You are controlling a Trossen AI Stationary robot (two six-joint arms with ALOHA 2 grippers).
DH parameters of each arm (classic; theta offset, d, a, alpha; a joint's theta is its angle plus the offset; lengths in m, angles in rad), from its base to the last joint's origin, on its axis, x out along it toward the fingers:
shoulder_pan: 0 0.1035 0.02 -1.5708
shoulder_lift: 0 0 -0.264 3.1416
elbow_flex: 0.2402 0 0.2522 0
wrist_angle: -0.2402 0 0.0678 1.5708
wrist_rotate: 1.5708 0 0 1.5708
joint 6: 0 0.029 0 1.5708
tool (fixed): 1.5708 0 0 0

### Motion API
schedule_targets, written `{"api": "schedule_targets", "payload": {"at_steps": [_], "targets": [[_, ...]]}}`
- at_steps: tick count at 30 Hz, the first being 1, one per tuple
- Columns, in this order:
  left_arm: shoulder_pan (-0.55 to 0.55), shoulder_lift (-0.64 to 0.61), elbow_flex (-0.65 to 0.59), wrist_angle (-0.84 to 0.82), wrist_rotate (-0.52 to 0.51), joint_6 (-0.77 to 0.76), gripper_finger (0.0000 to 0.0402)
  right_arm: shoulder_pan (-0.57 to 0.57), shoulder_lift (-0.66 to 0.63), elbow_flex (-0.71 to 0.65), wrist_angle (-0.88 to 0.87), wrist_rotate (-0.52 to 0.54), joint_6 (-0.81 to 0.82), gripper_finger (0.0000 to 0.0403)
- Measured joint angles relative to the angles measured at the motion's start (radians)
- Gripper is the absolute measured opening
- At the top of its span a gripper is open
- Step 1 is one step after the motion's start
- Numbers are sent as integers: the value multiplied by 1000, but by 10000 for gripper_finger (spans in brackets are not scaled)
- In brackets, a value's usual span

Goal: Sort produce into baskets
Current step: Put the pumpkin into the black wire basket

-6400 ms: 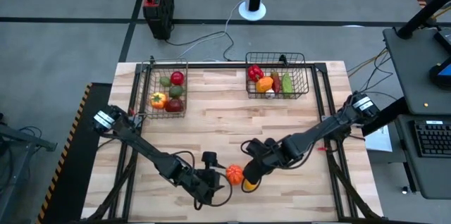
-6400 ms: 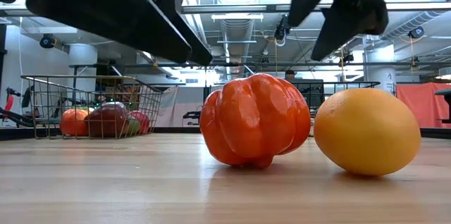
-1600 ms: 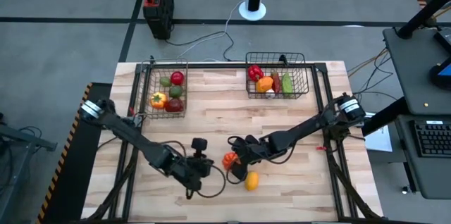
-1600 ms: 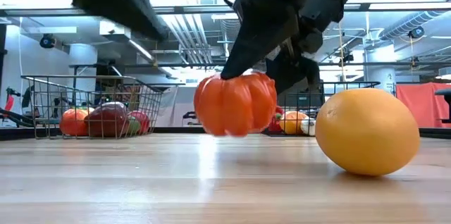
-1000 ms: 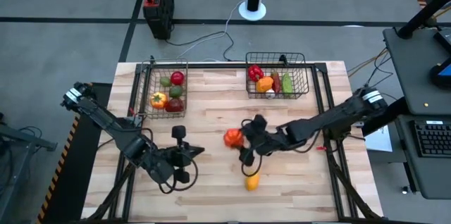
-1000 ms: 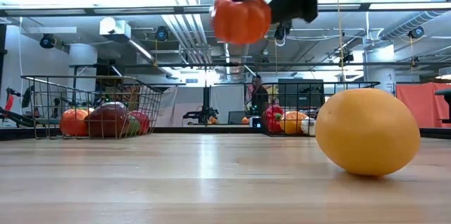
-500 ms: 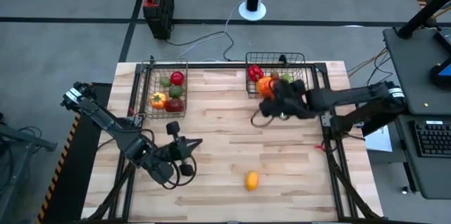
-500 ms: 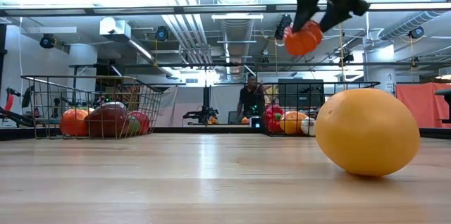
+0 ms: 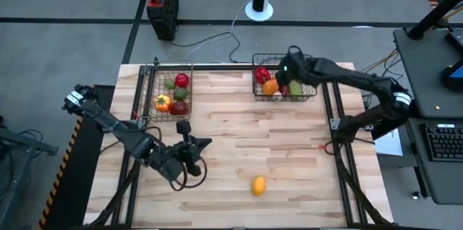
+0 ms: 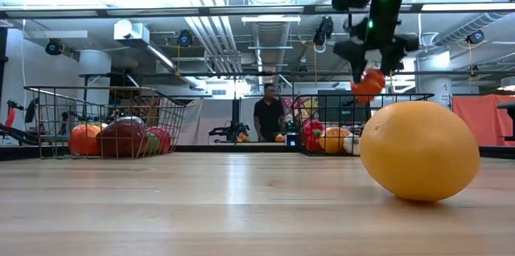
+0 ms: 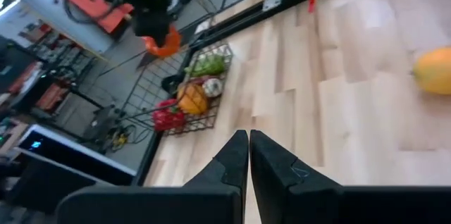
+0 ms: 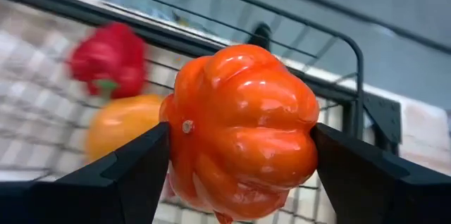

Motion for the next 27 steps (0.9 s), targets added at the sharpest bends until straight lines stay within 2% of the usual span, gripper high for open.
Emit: {"api": "schedule_targets", "payload": {"at_steps": [3, 7, 15, 27], "targets": [[42, 0, 0, 4, 0, 26, 0, -94, 49, 0, 5, -38, -50, 309], [93, 0, -3, 6, 1, 7, 0, -157, 118, 0, 12, -57, -94, 309], [109, 16, -6, 6, 1, -11, 0, -171, 216, 0, 56, -52, -140, 309], [111, 16, -7, 11, 1, -8, 0, -177, 283, 0, 103, -48, -168, 309]]}}
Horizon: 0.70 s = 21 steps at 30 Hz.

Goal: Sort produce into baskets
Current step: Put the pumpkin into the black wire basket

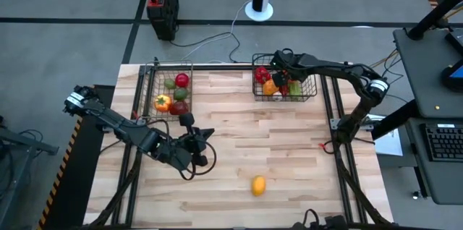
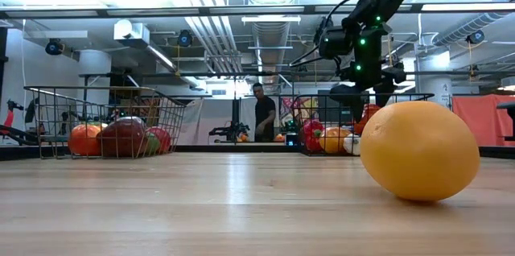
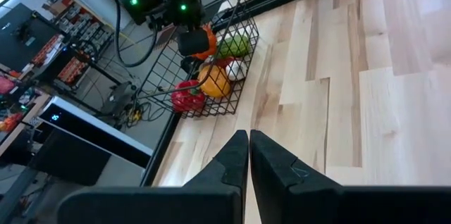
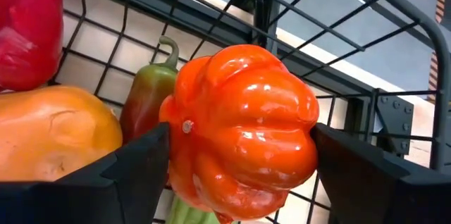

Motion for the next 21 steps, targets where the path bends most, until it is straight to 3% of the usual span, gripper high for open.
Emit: {"api": "schedule_targets", "payload": {"at_steps": [21], "targets": [[2, 0, -2, 1, 0, 21, 0, -2, -1, 0, 15, -8, -52, 353]]}}
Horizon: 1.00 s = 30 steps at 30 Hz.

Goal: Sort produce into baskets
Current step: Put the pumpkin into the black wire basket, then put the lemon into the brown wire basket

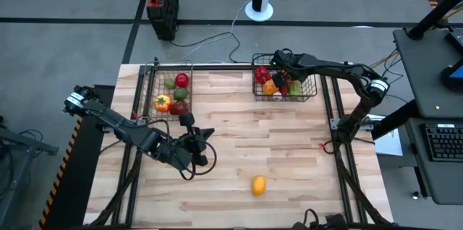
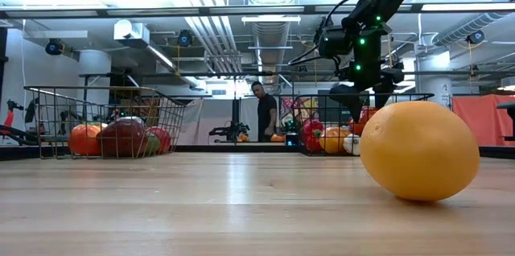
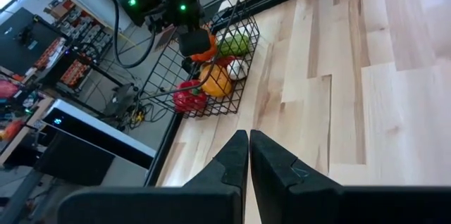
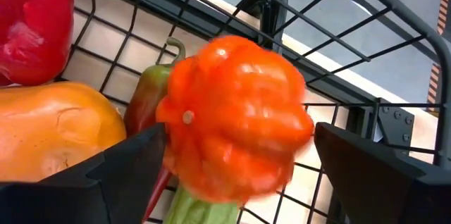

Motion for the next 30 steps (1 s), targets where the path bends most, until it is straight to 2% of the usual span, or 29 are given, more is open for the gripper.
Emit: {"api": "schedule_targets", "payload": {"at_steps": [9, 15, 18, 23, 30], "targets": [[2, 0, 0, 4, 0, 49, 0, 0, -23, 0, -1, 0, -9, 354], [3, 0, 0, 6, 2, 26, 0, 21, -92, 0, -2, 0, -8, 354], [3, 0, 0, 8, 69, -5, 0, 72, -156, 0, -11, -1, 8, 354], [4, 0, -1, 39, 250, -69, 0, 265, -266, 0, -11, -1, 68, 354], [4, 12, -1, 180, 302, -148, 0, 699, -327, -17, -7, -1, 227, 354]]}}
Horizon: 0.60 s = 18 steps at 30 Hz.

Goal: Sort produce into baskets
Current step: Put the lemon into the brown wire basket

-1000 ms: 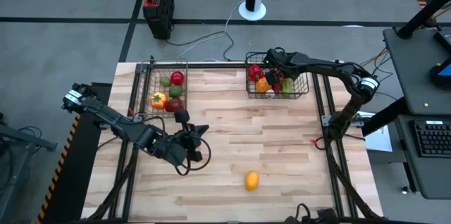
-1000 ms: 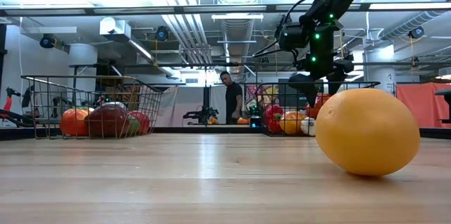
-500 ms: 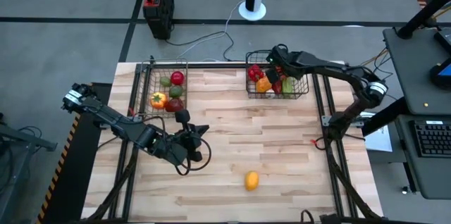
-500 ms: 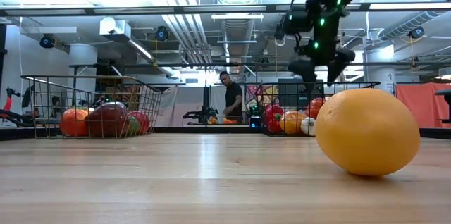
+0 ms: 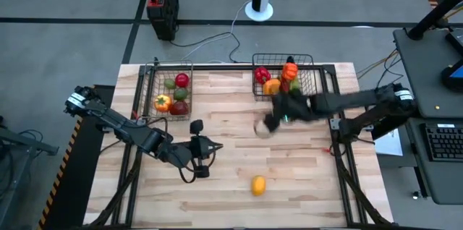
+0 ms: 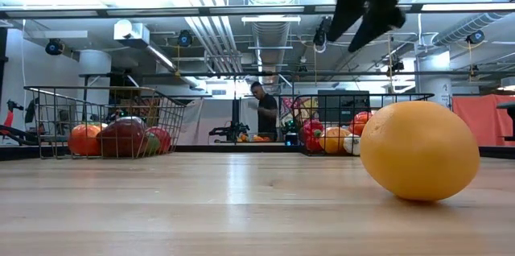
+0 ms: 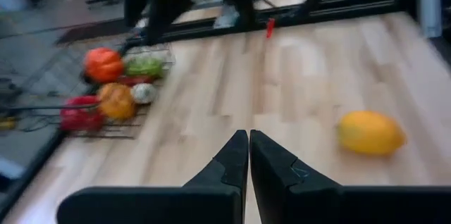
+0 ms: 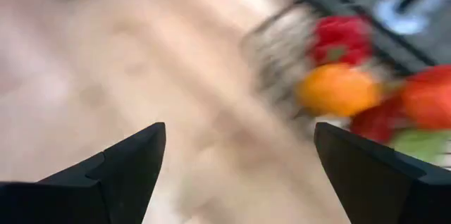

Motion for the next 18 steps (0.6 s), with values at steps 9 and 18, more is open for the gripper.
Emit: {"api": "schedule_targets", "payload": {"at_steps": [9, 18], "targets": [[-1, 155, 0, 223, 123, 16, 0, 475, 58, -54, -1, -49, 483, 352], [-1, 299, 79, 274, 128, 66, 0, 700, 212, -59, -5, -87, 742, 352]]}}
